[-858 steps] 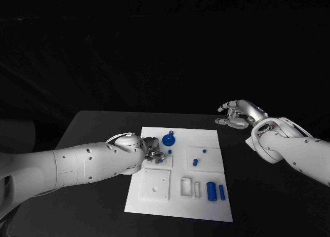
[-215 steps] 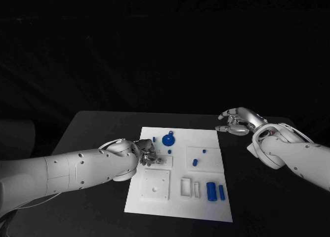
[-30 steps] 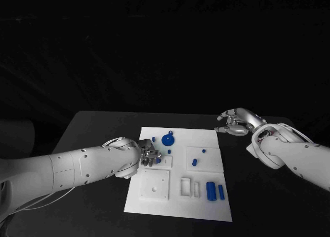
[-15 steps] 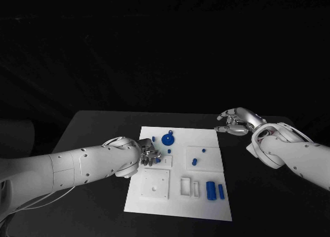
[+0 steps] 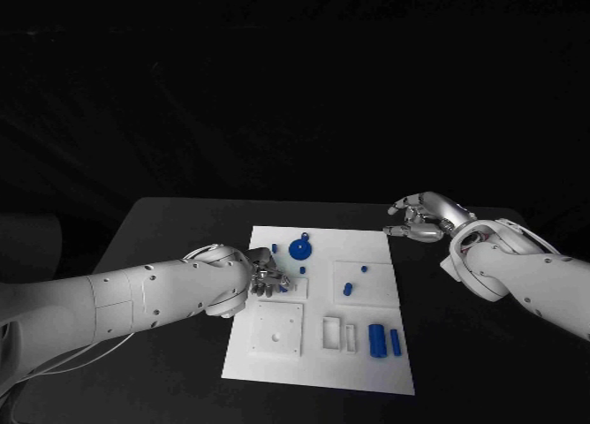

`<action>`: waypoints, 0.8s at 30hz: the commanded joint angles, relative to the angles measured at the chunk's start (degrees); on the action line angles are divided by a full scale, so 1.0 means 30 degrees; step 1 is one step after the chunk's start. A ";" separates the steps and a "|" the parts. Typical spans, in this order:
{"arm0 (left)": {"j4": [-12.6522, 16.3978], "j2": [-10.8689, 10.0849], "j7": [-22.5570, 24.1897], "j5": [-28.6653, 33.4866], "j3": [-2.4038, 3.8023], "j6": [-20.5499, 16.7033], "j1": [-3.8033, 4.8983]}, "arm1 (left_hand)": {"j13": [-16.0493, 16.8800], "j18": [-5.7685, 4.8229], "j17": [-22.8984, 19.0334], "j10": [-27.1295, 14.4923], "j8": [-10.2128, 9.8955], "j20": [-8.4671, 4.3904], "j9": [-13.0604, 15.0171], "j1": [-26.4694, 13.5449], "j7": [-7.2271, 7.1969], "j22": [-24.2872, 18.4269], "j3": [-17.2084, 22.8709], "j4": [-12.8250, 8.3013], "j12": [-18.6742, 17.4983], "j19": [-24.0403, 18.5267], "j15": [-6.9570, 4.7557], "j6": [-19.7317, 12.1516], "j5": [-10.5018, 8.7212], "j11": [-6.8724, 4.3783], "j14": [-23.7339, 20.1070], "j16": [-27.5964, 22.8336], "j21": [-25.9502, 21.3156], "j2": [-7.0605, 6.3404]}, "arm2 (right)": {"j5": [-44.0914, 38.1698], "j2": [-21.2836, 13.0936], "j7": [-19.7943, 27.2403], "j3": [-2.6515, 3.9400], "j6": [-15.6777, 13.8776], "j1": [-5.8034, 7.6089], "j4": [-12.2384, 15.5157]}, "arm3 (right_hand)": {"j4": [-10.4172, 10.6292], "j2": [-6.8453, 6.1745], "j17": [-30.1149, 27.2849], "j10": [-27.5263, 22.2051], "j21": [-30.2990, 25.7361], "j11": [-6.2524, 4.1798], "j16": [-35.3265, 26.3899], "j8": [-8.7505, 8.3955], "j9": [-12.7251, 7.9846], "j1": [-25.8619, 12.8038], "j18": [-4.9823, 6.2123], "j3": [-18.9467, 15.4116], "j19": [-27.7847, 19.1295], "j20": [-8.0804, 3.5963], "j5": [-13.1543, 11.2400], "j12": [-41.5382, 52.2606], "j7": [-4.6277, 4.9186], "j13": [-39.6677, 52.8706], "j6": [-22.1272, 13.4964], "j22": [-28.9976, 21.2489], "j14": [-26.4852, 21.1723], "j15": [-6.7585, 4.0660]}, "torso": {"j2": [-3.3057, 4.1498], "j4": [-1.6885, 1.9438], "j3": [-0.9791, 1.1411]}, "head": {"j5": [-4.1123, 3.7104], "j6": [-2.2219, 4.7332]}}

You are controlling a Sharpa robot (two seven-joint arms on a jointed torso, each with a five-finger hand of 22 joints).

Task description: Assemble the parts on the task board

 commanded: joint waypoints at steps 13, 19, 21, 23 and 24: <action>-0.0025 0.0253 -0.0186 0.0178 -0.0205 0.0929 -0.0331 | 0.0006 0.0207 0.0064 -0.0044 -0.0028 -0.1322 -0.2328 0.1068 0.0178 0.0106 -0.0314 -0.0031 0.0042 0.0096 -0.0032 -0.0222 -0.0057 -0.0038 0.0055 -0.0053 -0.0278 0.0657 | -0.0122 -0.0005 0.0037 -0.0003 0.0246 -0.0007 0.0063 | -0.0016 0.0165 -0.0031 -0.0154 -0.0090 -0.0035 0.0136 0.0041 -0.0023 0.0028 0.1303 -0.0028 -0.0075 0.0015 0.0113 0.0103 0.0113 -0.0036 -0.0017 0.0023 -0.0133 0.0006 | 0.0002 -0.0004 0.0006 | 0.0007 -0.0009; -0.0034 0.0266 -0.0177 0.0173 -0.0205 0.0893 -0.0331 | -0.0004 0.0184 0.0088 -0.0004 0.0005 -0.1325 -0.2357 0.1785 0.0168 0.0189 -0.0417 -0.0327 0.0029 0.0107 -0.0040 -0.0177 -0.0058 -0.0049 0.0069 -0.0050 -0.0351 0.1636 | -0.0126 -0.0012 0.0031 -0.0003 0.0266 -0.0007 0.0063 | -0.0017 0.0168 -0.0034 -0.0155 -0.0091 -0.0035 0.0139 0.0042 -0.0023 0.0030 0.1303 -0.0027 -0.0075 0.0016 0.0114 0.0105 0.0113 -0.0038 -0.0016 0.0024 -0.0134 0.0006 | 0.0000 -0.0002 0.0002 | 0.0016 -0.0013; -0.0034 0.0264 -0.0168 0.0173 -0.0205 0.0882 -0.0331 | -0.0010 0.0172 0.0093 0.0005 0.0010 -0.1322 -0.2368 0.1905 0.0165 0.0211 -0.0456 -0.0381 0.0021 0.0107 -0.0037 -0.0167 -0.0054 -0.0048 0.0069 -0.0053 -0.0374 0.1925 | -0.0128 -0.0012 0.0035 -0.0003 0.0271 -0.0007 0.0063 | -0.0018 0.0168 -0.0035 -0.0155 -0.0091 -0.0036 0.0140 0.0043 -0.0023 0.0032 0.1303 -0.0026 -0.0075 0.0016 0.0115 0.0106 0.0113 -0.0039 -0.0015 0.0025 -0.0134 0.0006 | 0.0002 -0.0001 0.0004 | 0.0012 -0.0005; -0.0047 0.0275 -0.0159 0.0174 -0.0205 0.0926 -0.0331 | -0.0014 0.0165 0.0099 0.0016 0.0013 -0.1324 -0.2379 0.2059 0.0163 0.0236 -0.0474 -0.0476 0.0014 0.0106 -0.0038 -0.0164 -0.0056 -0.0049 0.0070 -0.0055 -0.0395 0.2209 | -0.0128 -0.0023 0.0031 -0.0003 0.0292 -0.0007 0.0059 | -0.0020 0.0168 -0.0037 -0.0155 -0.0091 -0.0036 0.0142 0.0044 -0.0023 0.0035 0.1303 -0.0026 -0.0075 0.0015 0.0116 0.0107 0.0113 -0.0040 -0.0015 0.0026 -0.0135 0.0006 | 0.0002 -0.0005 0.0006 | 0.0017 -0.0003; -0.0047 0.0277 -0.0159 0.0196 -0.0205 0.0935 -0.0331 | -0.0018 0.0163 0.0104 0.0027 0.0021 -0.1327 -0.2384 0.2207 0.0162 0.0255 -0.0455 -0.0567 0.0010 0.0109 -0.0041 -0.0150 -0.0052 -0.0053 0.0077 -0.0053 -0.0407 0.2462 | -0.0128 -0.0025 0.0030 -0.0005 0.0297 -0.0007 0.0056 | -0.0021 0.0168 -0.0037 -0.0155 -0.0091 -0.0036 0.0142 0.0044 -0.0023 0.0037 0.1303 -0.0025 -0.0075 0.0015 0.0116 0.0107 0.0112 -0.0040 -0.0015 0.0027 -0.0135 0.0006 | 0.0003 -0.0004 0.0003 | 0.0011 0.0002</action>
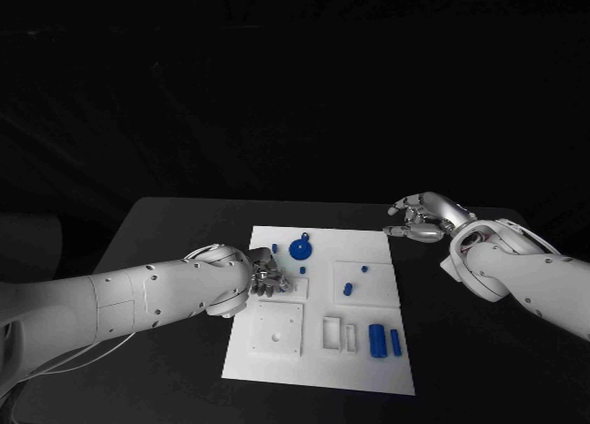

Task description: Assemble the parts on the task board

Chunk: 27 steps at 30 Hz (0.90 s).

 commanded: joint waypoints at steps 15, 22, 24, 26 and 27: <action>-0.0089 0.0224 -0.0002 0.0681 -0.0199 0.1231 -0.0316 | -0.0045 0.0359 0.0093 0.0099 -0.0105 -0.1293 -0.3273 -0.1520 0.0167 0.0272 -0.0481 -0.0726 -0.0045 -0.0025 0.0004 -0.0065 0.2150 -0.0057 0.0063 -0.0069 -0.0349 0.2560 | -0.0176 -0.0018 0.0053 -0.0008 0.0374 -0.0007 0.0015 | -0.0039 0.0168 -0.0043 -0.0157 -0.0093 -0.0037 0.0075 0.0045 -0.0026 0.0063 0.1302 -0.0016 -0.0076 0.0014 0.0132 0.0114 0.0141 -0.0029 -0.0024 0.0038 -0.0175 -0.0030 | 0.0001 0.0001 0.0003 | 0.0020 0.0014; -0.0078 0.0189 0.0014 0.0864 -0.0199 0.1277 -0.0314 | -0.0034 0.0376 0.0135 0.0164 -0.0080 -0.1308 -0.3316 -0.1971 0.0132 0.0373 -0.0145 -0.1501 -0.0028 0.0022 -0.0003 0.0023 0.3132 -0.0065 0.0099 -0.0036 -0.0369 0.3324 | -0.0176 0.0004 0.0066 -0.0015 0.0442 -0.0009 -0.0013 | -0.0046 0.0170 -0.0048 -0.0158 -0.0094 -0.0037 0.0079 0.0045 -0.0027 0.0074 0.1302 -0.0012 -0.0078 0.0014 0.0156 0.0116 0.0142 -0.0032 -0.0025 0.0041 -0.0178 -0.0030 | 0.0003 0.0003 -0.0002 | 0.0024 0.0028; -0.0050 0.0184 0.0029 0.0899 -0.0199 0.1279 -0.0314 | -0.0027 0.0379 0.0151 0.0174 -0.0072 -0.1307 -0.3323 -0.1900 0.0137 0.0408 0.0057 -0.1589 -0.0023 0.0012 -0.0002 0.0033 0.3711 -0.0069 0.0100 -0.0025 -0.0363 0.3607 | -0.0176 0.0004 0.0073 -0.0019 0.0462 -0.0009 0.0000 | -0.0046 0.0171 -0.0049 -0.0159 -0.0095 -0.0037 0.0080 0.0045 -0.0027 0.0074 0.1302 -0.0011 -0.0078 0.0014 0.0165 0.0117 0.0142 -0.0033 -0.0026 0.0042 -0.0179 -0.0030 | -0.0002 0.0008 -0.0007 | 0.0033 0.0031; -0.0036 0.0182 0.0046 0.0970 -0.0197 0.1313 -0.0314 | -0.0016 0.0388 0.0167 0.0175 -0.0067 -0.1312 -0.3324 -0.1752 0.0133 0.0440 0.0225 -0.1633 -0.0016 -0.0010 -0.0001 0.0025 0.4107 -0.0065 0.0093 -0.0013 -0.0341 0.3799 | -0.0176 0.0001 0.0073 -0.0023 0.0510 -0.0009 -0.0003 | -0.0046 0.0174 -0.0051 -0.0159 -0.0096 -0.0036 0.0081 0.0044 -0.0028 0.0074 0.1302 -0.0010 -0.0079 0.0015 0.0175 0.0118 0.0142 -0.0034 -0.0027 0.0042 -0.0180 -0.0030 | -0.0004 0.0010 -0.0009 | 0.0031 0.0037; -0.0034 0.0182 0.0046 0.0981 -0.0197 0.1293 -0.0314 | -0.0014 0.0390 0.0170 0.0172 -0.0068 -0.1313 -0.3324 -0.1728 0.0132 0.0445 0.0245 -0.1639 -0.0016 -0.0013 -0.0001 0.0020 0.4144 -0.0063 0.0091 -0.0011 -0.0336 0.3809 | -0.0176 -0.0001 0.0075 -0.0025 0.0517 -0.0009 -0.0003 | -0.0046 0.0174 -0.0051 -0.0159 -0.0096 -0.0036 0.0082 0.0044 -0.0028 0.0073 0.1302 -0.0010 -0.0079 0.0015 0.0178 0.0118 0.0142 -0.0035 -0.0027 0.0043 -0.0180 -0.0030 | -0.0004 0.0007 -0.0013 | 0.0033 0.0061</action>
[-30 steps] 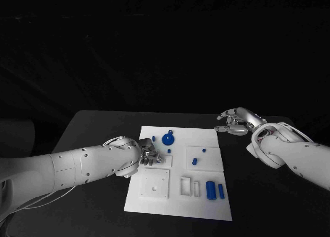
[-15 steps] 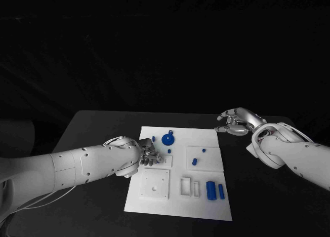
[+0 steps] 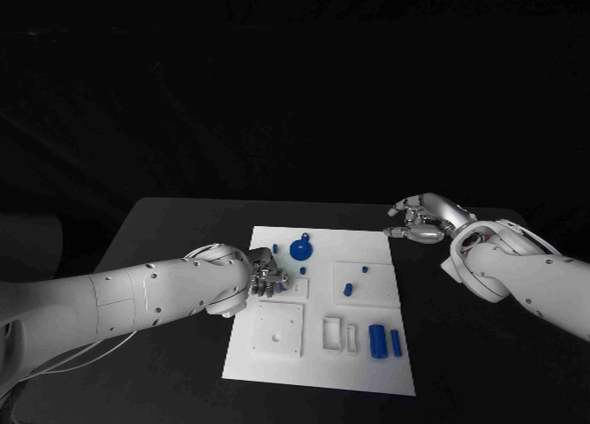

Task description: Assemble the parts on the task board

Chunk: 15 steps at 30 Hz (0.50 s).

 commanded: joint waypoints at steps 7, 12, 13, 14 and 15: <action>0.0086 0.0167 -0.0133 0.0573 -0.0221 0.0785 -0.0354 | 0.0020 0.0436 0.0030 0.0093 0.0004 -0.1381 -0.3326 0.0721 0.0005 0.0387 0.0249 0.0033 -0.0014 -0.0033 -0.0071 0.0063 0.0347 0.0010 0.0082 -0.0006 -0.0053 0.0828 | -0.0155 -0.0014 0.0085 -0.0016 0.0392 -0.0009 0.0036 | -0.0047 0.0180 -0.0023 -0.0160 -0.0097 -0.0036 0.0085 0.0044 -0.0030 0.0074 0.1302 -0.0009 -0.0077 0.0014 0.0128 0.0120 0.0158 -0.0020 0.0040 0.0028 -0.0136 0.0016 | 0.0003 0.0006 -0.0014 | 0.0017 0.0057; 0.0143 0.0154 -0.0073 0.0482 -0.0217 0.0750 -0.0346 | 0.0032 0.0438 0.0044 0.0098 0.0005 -0.1380 -0.3324 0.0797 0.0009 0.0397 0.0317 0.0024 -0.0004 -0.0045 -0.0073 0.0047 0.0392 0.0012 0.0085 0.0008 -0.0028 0.0975 | -0.0153 0.0001 0.0092 -0.0019 0.0405 -0.0009 0.0029 | -0.0047 0.0180 -0.0025 -0.0162 -0.0098 -0.0035 0.0087 0.0045 -0.0030 0.0070 0.1302 -0.0012 -0.0079 0.0015 0.0140 0.0121 0.0159 -0.0022 0.0039 0.0029 -0.0138 0.0017 | 0.0001 -0.0003 -0.0002 | 0.0037 0.0052; 0.0159 0.0145 -0.0051 0.0458 -0.0215 0.0746 -0.0343 | 0.0035 0.0440 0.0047 0.0101 0.0007 -0.1381 -0.3322 0.0814 0.0007 0.0399 0.0330 0.0020 -0.0001 -0.0046 -0.0073 0.0049 0.0397 0.0011 0.0087 0.0011 -0.0023 0.0998 | -0.0152 0.0001 0.0092 -0.0019 0.0403 -0.0009 0.0027 | -0.0047 0.0180 -0.0026 -0.0162 -0.0099 -0.0035 0.0087 0.0045 -0.0030 0.0068 0.1302 -0.0013 -0.0079 0.0015 0.0142 0.0121 0.0159 -0.0022 0.0039 0.0030 -0.0139 0.0017 | 0.0001 -0.0003 -0.0002 | 0.0037 0.0052; 0.0178 0.0136 -0.0018 0.0427 -0.0212 0.0743 -0.0335 | 0.0040 0.0445 0.0052 0.0110 0.0015 -0.1384 -0.3318 0.0851 0.0003 0.0402 0.0358 0.0015 0.0006 -0.0049 -0.0073 0.0057 0.0402 0.0008 0.0093 0.0019 -0.0013 0.1053 | -0.0152 0.0004 0.0092 -0.0019 0.0403 -0.0009 0.0023 | -0.0046 0.0180 -0.0027 -0.0163 -0.0099 -0.0034 0.0088 0.0045 -0.0030 0.0066 0.1302 -0.0014 -0.0079 0.0016 0.0144 0.0121 0.0159 -0.0022 0.0039 0.0030 -0.0139 0.0017 | 0.0001 -0.0003 -0.0002 | 0.0037 0.0052; 0.0198 0.0123 -0.0005 0.0361 -0.0206 0.0757 -0.0330 | 0.0045 0.0446 0.0058 0.0120 0.0023 -0.1384 -0.3314 0.0872 0.0000 0.0405 0.0372 0.0013 0.0013 -0.0053 -0.0072 0.0068 0.0402 0.0005 0.0100 0.0027 -0.0005 0.1080 | -0.0152 0.0004 0.0092 -0.0021 0.0405 -0.0009 0.0021 | -0.0046 0.0181 -0.0027 -0.0163 -0.0099 -0.0035 0.0088 0.0045 -0.0031 0.0065 0.1302 -0.0014 -0.0079 0.0016 0.0146 0.0122 0.0159 -0.0023 0.0039 0.0030 -0.0140 0.0017 | 0.0001 -0.0003 -0.0002 | 0.0037 0.0052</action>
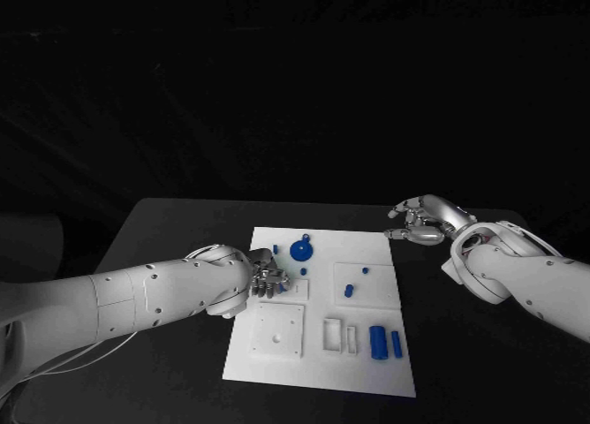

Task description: Assemble the parts on the task board

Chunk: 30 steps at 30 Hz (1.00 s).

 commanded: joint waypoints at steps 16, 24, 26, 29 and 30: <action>0.0673 -0.0110 -0.0379 -0.0566 0.0168 0.1690 0.0376 | 0.0356 0.0607 0.0505 0.1060 0.0215 -0.1557 -0.3233 0.0753 -0.0346 0.0444 0.0350 0.0127 0.0590 0.0198 -0.0275 0.0970 0.1681 -0.0281 0.0715 0.0956 0.0941 0.0865 | -0.0148 0.0053 0.0089 -0.0009 0.0317 -0.0008 -0.0054 | -0.0054 0.0187 -0.0040 -0.0167 -0.0100 -0.0033 0.0098 0.0047 -0.0032 0.0063 0.1301 -0.0022 -0.0081 0.0019 0.0108 0.0128 0.0123 -0.0030 -0.0024 0.0024 -0.0153 0.0012 | -0.0005 -0.0003 0.0018 | 0.0070 -0.0009; 0.0806 -0.0006 -0.0756 -0.0839 0.0173 0.2813 0.0745 | 0.0648 0.0729 0.0712 0.1759 0.0220 -0.1741 -0.3199 0.0146 -0.0602 0.0445 0.4070 0.0160 0.1114 0.0677 -0.0467 0.1826 -0.0478 -0.0527 0.1209 0.1835 0.1716 -0.0283 | -0.0148 0.0089 0.0091 -0.0012 0.0356 -0.0009 -0.0080 | -0.0063 0.0188 -0.0045 -0.0169 -0.0101 -0.0033 0.0103 0.0047 -0.0033 0.0068 0.1301 -0.0024 -0.0083 0.0020 0.0120 0.0131 0.0123 -0.0034 -0.0025 0.0028 -0.0157 0.0012 | 0.0005 -0.0019 0.0010 | 0.0102 -0.0041; 0.0803 0.0029 -0.0886 -0.0985 0.0175 0.2908 0.0797 | 0.0838 0.0785 0.0843 0.1971 0.0283 -0.1828 -0.3077 -0.0009 -0.0682 0.0464 0.4138 0.0149 0.1449 0.0842 -0.0576 0.2003 -0.0047 -0.0606 0.1399 0.2232 0.2047 -0.0297 | -0.0148 0.0086 0.0089 -0.0012 0.0356 -0.0009 -0.0080 | -0.0065 0.0188 -0.0046 -0.0170 -0.0101 -0.0033 0.0104 0.0047 -0.0034 0.0070 0.1301 -0.0024 -0.0083 0.0020 0.0123 0.0131 0.0123 -0.0034 -0.0026 0.0029 -0.0158 0.0012 | 0.0009 -0.0024 0.0012 | 0.0101 -0.0039; 0.0792 0.0049 -0.1077 -0.1308 0.0177 0.2981 0.0861 | 0.1063 0.0842 0.0949 0.2083 0.0357 -0.1927 -0.2865 -0.0251 -0.0782 0.0460 0.4250 0.0160 0.1844 0.0961 -0.0692 0.2220 0.0414 -0.0707 0.1512 0.2671 0.2441 -0.0295 | -0.0148 0.0091 0.0089 -0.0014 0.0359 -0.0009 -0.0080 | -0.0070 0.0187 -0.0048 -0.0171 -0.0102 -0.0033 0.0106 0.0047 -0.0034 0.0073 0.1301 -0.0025 -0.0084 0.0020 0.0127 0.0132 0.0123 -0.0035 -0.0028 0.0030 -0.0159 0.0012 | 0.0014 -0.0019 0.0010 | 0.0102 -0.0048; 0.0775 0.0047 -0.1159 -0.1372 0.0179 0.3025 0.0879 | 0.1154 0.0870 0.0979 0.2110 0.0385 -0.1976 -0.2775 -0.0345 -0.0823 0.0457 0.4304 0.0160 0.2012 0.1016 -0.0757 0.2286 0.0495 -0.0751 0.1553 0.2842 0.2612 -0.0285 | -0.0148 0.0091 0.0091 -0.0014 0.0359 -0.0011 -0.0078 | -0.0071 0.0187 -0.0049 -0.0171 -0.0102 -0.0033 0.0106 0.0047 -0.0034 0.0074 0.1301 -0.0025 -0.0084 0.0020 0.0128 0.0133 0.0123 -0.0036 -0.0028 0.0030 -0.0160 0.0012 | 0.0011 -0.0012 0.0010 | 0.0099 -0.0043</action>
